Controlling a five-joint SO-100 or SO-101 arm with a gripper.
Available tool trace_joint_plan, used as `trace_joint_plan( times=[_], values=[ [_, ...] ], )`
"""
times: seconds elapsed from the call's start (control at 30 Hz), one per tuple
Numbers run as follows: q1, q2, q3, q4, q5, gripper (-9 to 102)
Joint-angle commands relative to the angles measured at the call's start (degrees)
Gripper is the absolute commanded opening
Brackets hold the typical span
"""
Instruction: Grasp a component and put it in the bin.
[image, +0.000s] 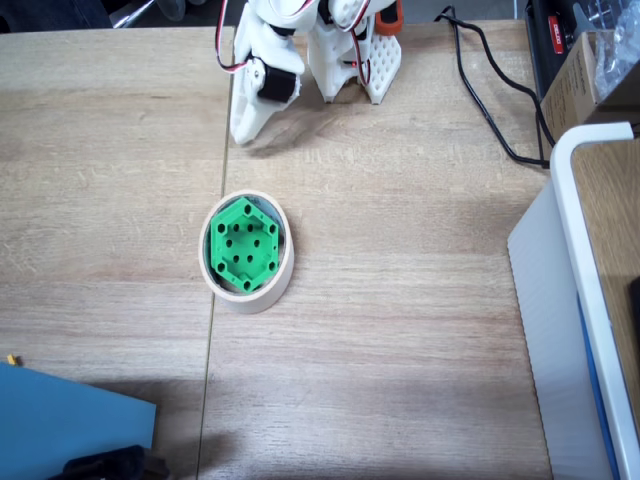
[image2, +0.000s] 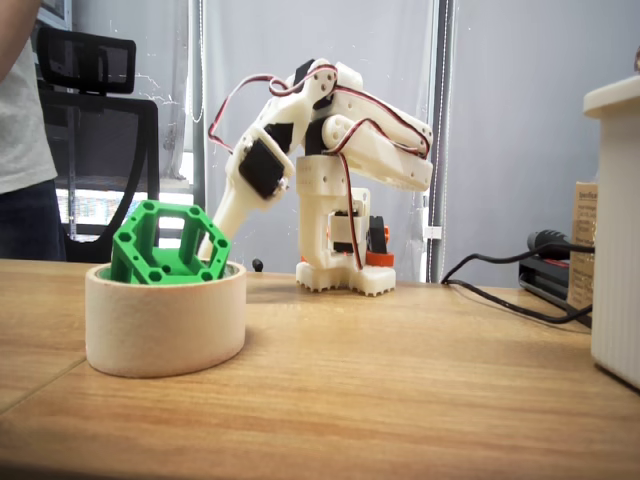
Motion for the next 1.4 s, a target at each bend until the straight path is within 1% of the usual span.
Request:
trace_joint_plan(
  times=[0.0, 0.23, 0.43, 1.37],
  values=[
    [0.18, 0.35, 0.44, 5.71, 0.44, 1],
    [0.09, 0.35, 0.44, 13.97, 0.35, 1],
    [0.09, 0.35, 0.44, 16.79, 0.35, 1],
    [0.09, 0.26, 0.44, 16.79, 0.35, 1]
  ],
)
